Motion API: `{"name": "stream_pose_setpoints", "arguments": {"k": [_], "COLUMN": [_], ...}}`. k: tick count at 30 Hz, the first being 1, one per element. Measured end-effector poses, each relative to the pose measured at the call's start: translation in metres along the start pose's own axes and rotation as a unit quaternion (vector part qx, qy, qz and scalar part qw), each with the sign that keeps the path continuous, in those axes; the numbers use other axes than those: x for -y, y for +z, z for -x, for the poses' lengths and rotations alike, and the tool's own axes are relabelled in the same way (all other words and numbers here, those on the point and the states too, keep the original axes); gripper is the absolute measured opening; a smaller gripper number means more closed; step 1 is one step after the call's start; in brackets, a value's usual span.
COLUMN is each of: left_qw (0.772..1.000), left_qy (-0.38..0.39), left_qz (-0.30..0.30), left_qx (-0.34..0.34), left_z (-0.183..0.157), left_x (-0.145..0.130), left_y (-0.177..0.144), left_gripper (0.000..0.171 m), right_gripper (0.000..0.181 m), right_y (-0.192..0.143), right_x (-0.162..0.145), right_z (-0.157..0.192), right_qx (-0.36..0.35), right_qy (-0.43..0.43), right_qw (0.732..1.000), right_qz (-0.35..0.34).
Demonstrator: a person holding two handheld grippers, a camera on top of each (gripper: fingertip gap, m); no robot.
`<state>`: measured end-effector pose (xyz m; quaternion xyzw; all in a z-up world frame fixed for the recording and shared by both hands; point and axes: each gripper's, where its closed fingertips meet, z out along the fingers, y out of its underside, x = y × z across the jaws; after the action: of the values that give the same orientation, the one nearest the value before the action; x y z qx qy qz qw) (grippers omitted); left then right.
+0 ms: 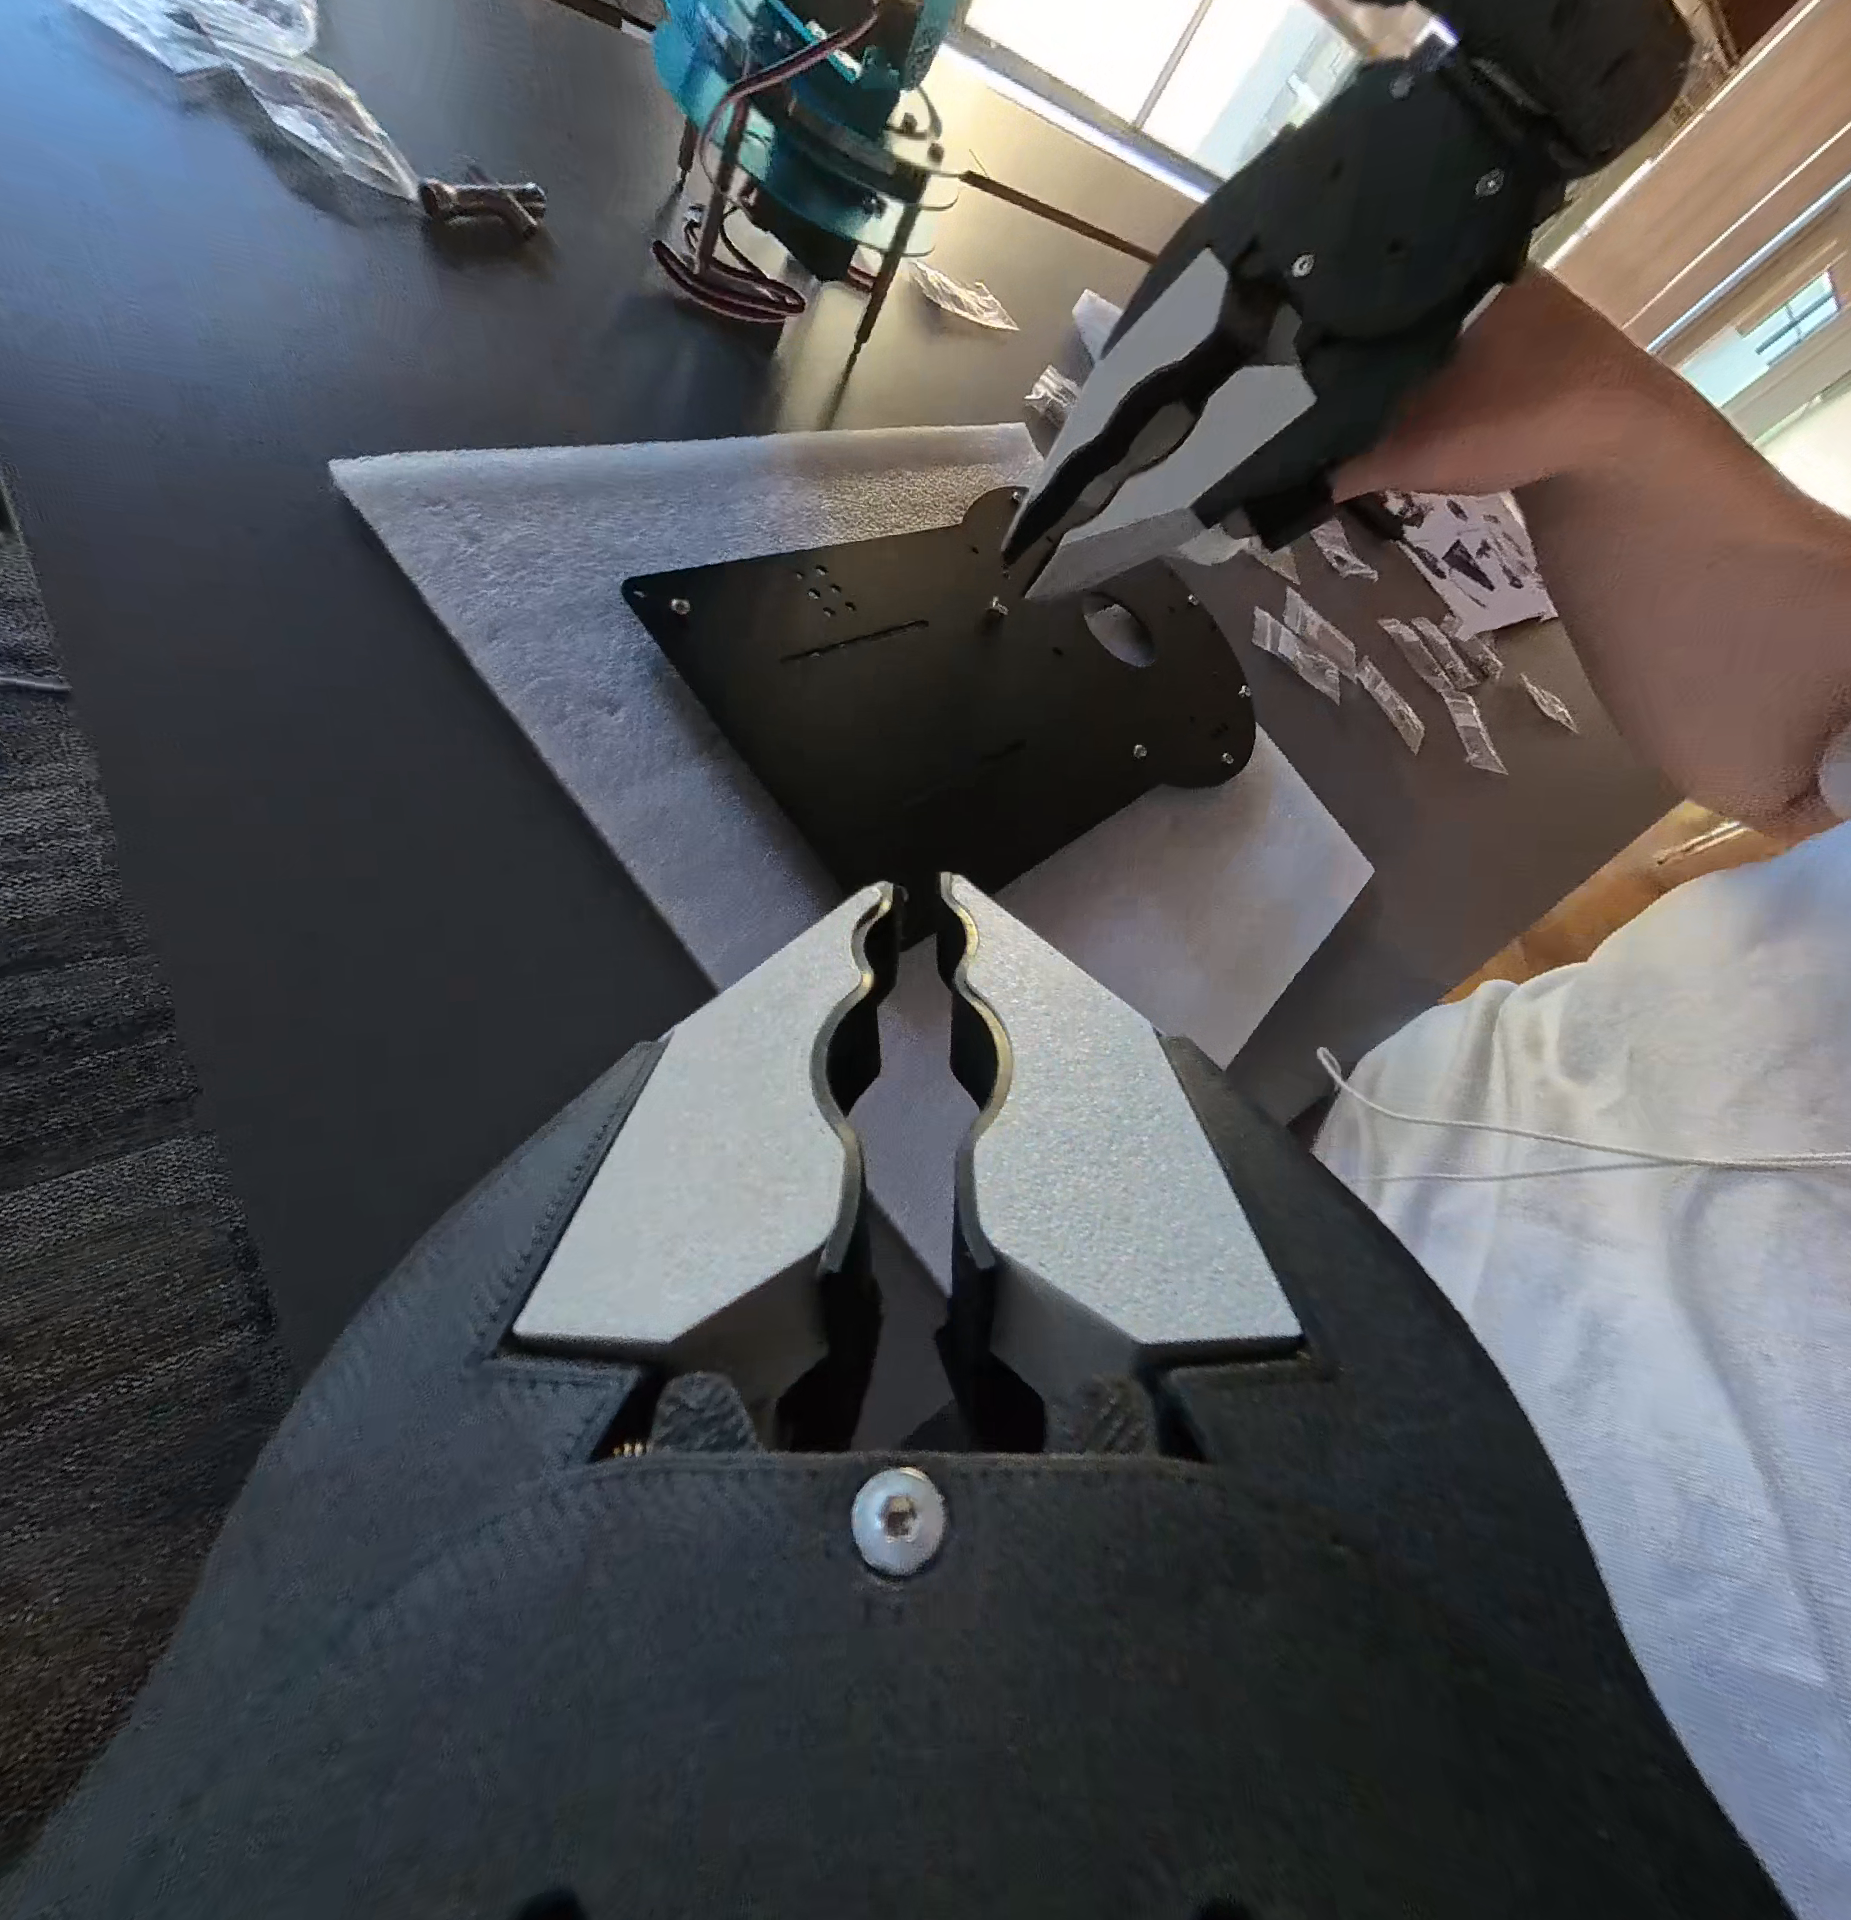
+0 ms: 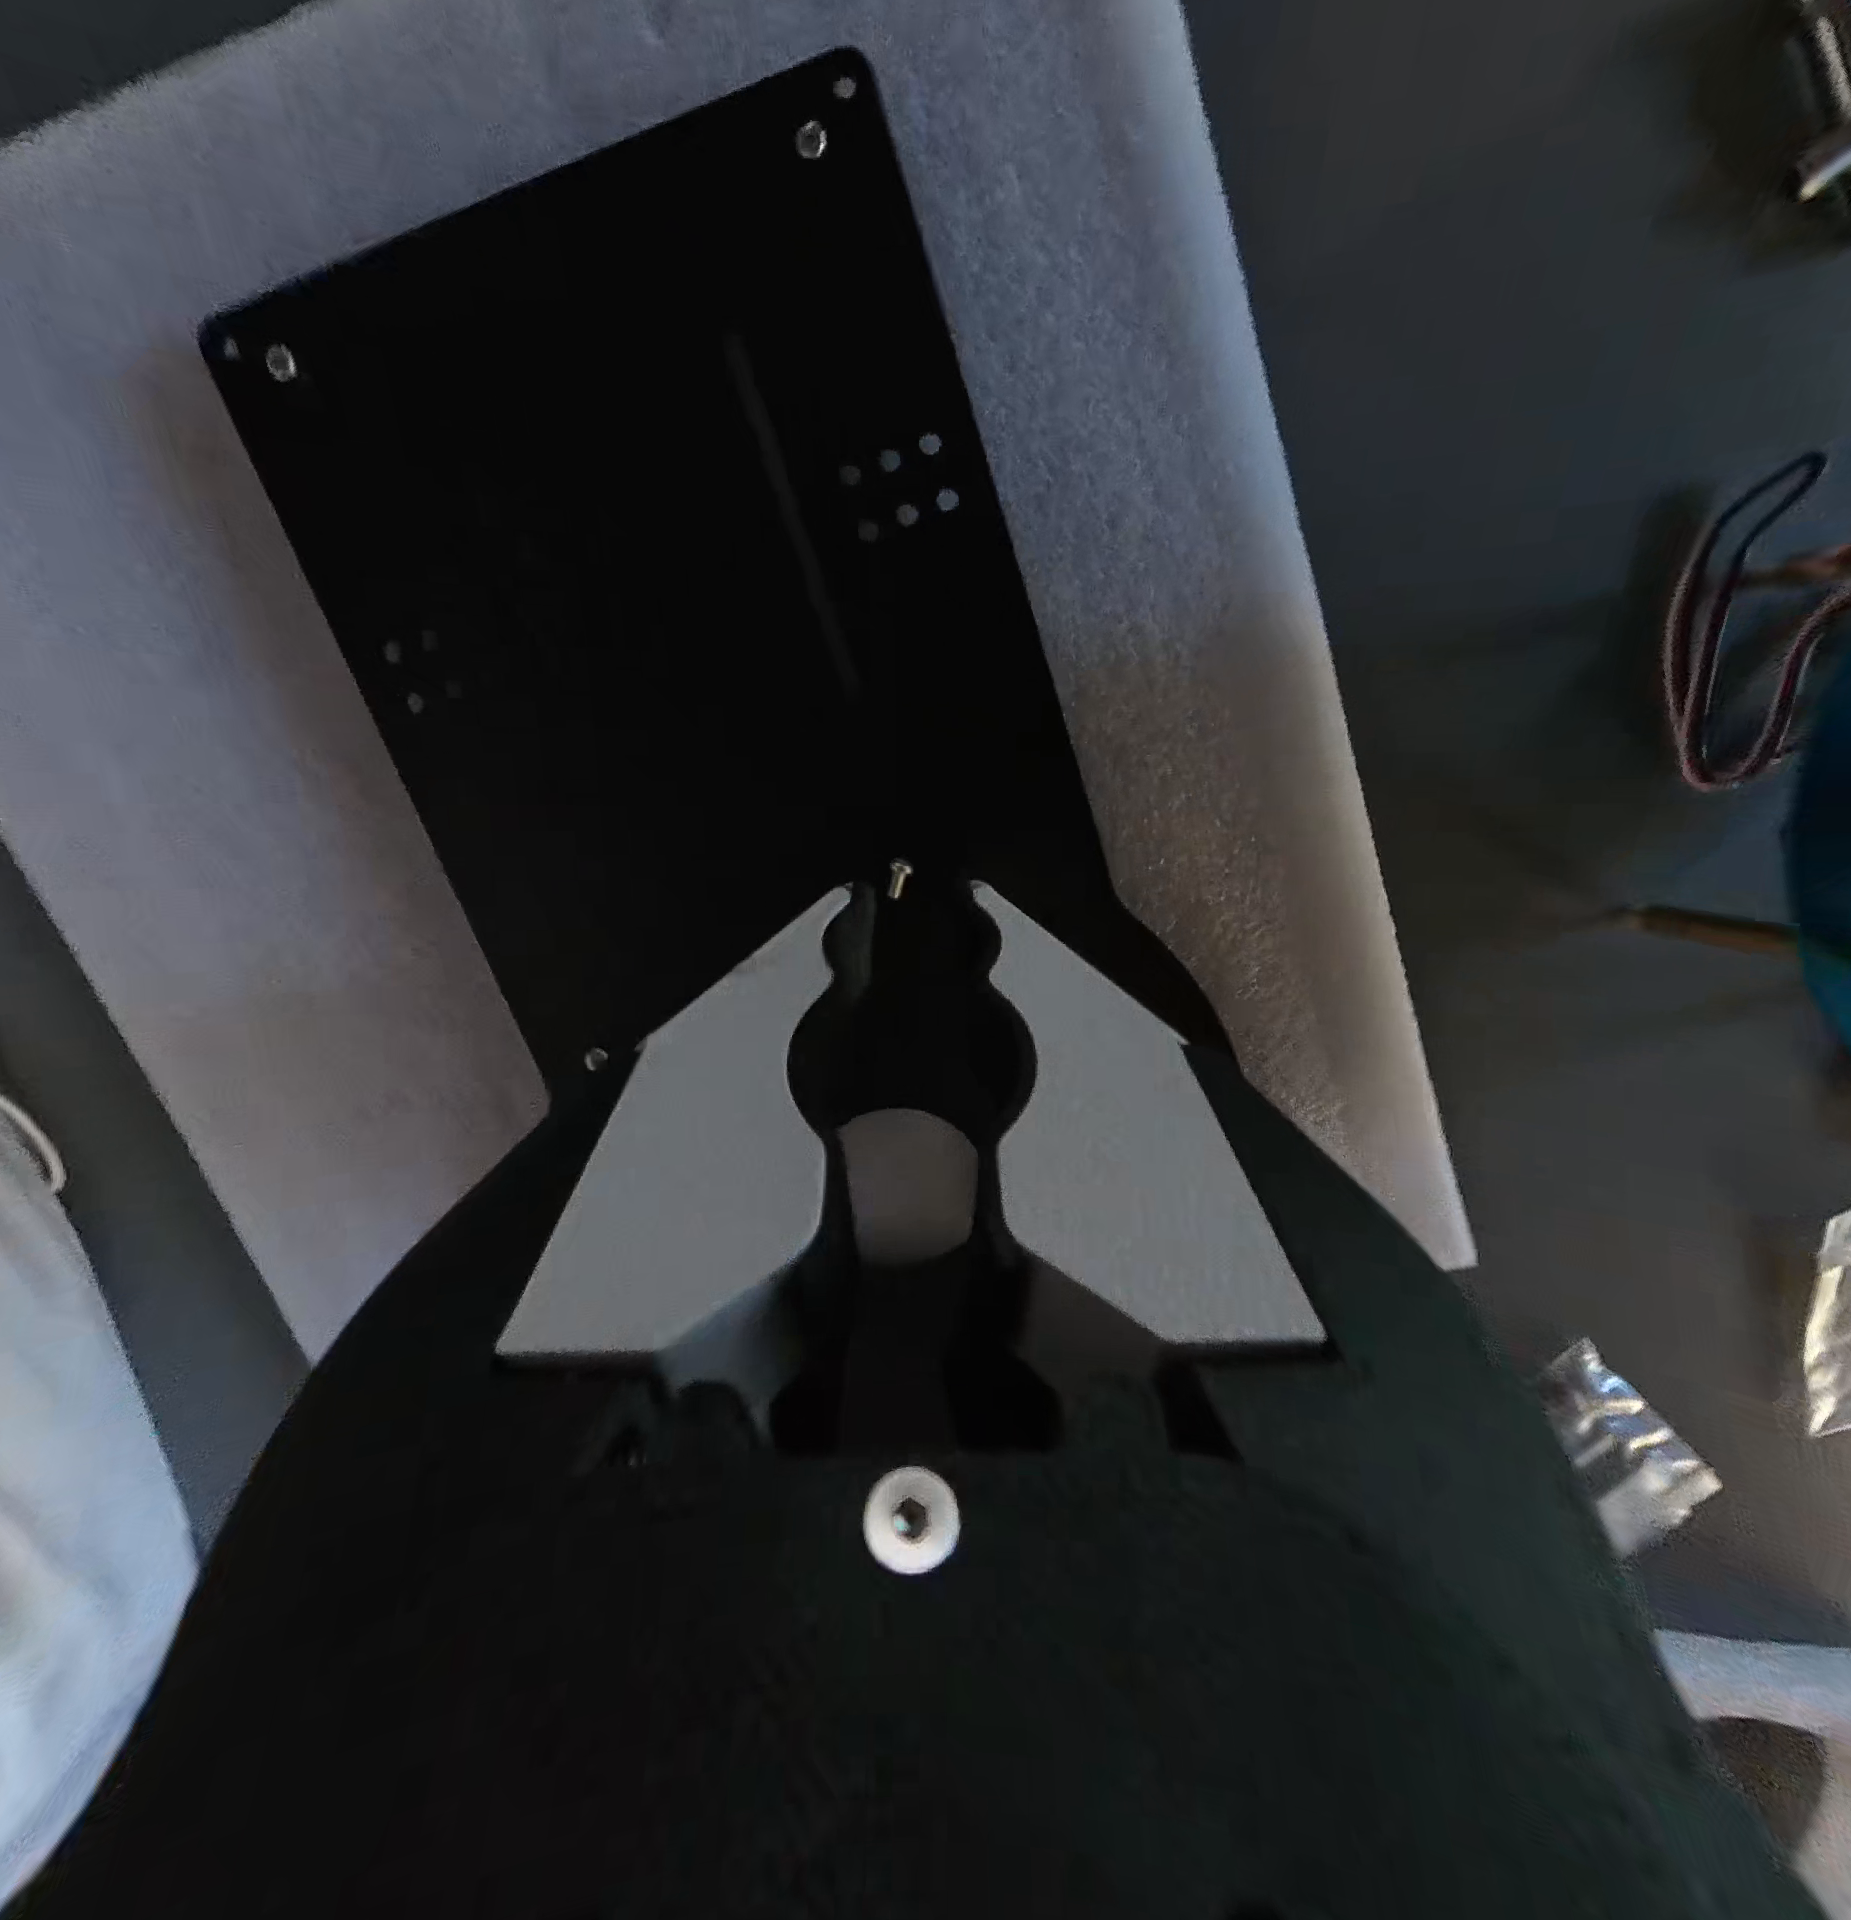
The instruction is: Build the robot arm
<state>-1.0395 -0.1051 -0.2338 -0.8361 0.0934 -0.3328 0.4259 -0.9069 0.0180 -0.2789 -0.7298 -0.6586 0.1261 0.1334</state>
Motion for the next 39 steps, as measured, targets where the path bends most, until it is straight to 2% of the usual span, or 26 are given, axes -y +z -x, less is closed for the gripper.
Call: {"name": "stream_pose_setpoints", "arguments": {"k": [3,10,14,39], "left_qw": [1.0,1.0,1.0,1.0], "left_qy": [-0.005,-0.01,-0.003,-0.006], "left_qz": [-0.004,-0.011,-0.01,0.003], "left_qx": [-0.001,0.001,0.002,-0.022], "left_z": [0.008,0.032,0.043,0.056], "left_x": [-0.001,0.008,0.015,0.02], "left_y": [-0.009,-0.03,-0.036,-0.023], "left_gripper": [0.004,0.004,0.004,0.004], "right_gripper": [0.01,0.011,0.011,0.003], "right_y": [-0.001,0.007,0.008,0.012], "right_x": [0.003,0.0,0.001,-0.004], "right_z": [0.001,0.001,0.0,-0.002], "right_qx": [-0.01,-0.061,-0.061,-0.045], "right_qy": [0.042,0.061,0.08,0.101], "right_qw": [0.999,0.996,0.995,0.994], "right_qz": [-0.018,-0.016,-0.018,0.005]}}
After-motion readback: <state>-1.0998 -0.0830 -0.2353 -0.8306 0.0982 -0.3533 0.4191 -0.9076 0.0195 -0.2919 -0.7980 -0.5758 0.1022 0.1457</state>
